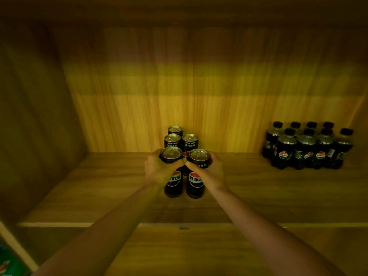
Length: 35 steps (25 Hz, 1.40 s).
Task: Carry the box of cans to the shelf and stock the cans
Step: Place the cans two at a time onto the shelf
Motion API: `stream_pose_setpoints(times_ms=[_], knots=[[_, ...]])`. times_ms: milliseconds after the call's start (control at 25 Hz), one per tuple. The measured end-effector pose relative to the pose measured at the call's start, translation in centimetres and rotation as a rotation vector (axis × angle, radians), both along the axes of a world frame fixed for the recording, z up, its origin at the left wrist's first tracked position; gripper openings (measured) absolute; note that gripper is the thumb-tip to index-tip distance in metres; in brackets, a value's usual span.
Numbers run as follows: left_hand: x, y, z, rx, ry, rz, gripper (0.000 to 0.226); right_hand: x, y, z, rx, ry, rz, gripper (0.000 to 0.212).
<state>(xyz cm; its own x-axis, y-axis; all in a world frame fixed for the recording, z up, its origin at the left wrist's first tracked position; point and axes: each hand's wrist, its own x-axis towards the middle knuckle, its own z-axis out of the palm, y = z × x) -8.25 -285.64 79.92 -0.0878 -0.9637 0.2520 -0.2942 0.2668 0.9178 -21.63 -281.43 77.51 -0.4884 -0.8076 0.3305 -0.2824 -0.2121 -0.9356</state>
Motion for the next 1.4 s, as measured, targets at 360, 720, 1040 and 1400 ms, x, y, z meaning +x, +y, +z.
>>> stream_pose_setpoints(times_ms=[360, 720, 1040, 1400], knots=[[-0.3, -2.9, -1.0, 0.017, -0.003, -0.012, 0.06, -0.2, -3.0, -0.4, -0.025, -0.013, 0.047, 0.045], [-0.8, -4.2, -2.0, -0.019, 0.035, -0.074, 0.062, -0.7, -4.0, -1.1, -0.003, -0.046, 0.083, 0.064], [3.1, -4.2, -9.8, 0.129, -0.477, -0.149, 0.07, -1.4, -1.5, -8.0, 0.417, 0.405, 0.068, 0.058], [2.3, -4.5, -10.6, -0.095, -0.717, -0.068, 0.044, -1.0, -2.1, -8.7, 0.378, 0.499, -0.072, 0.047]])
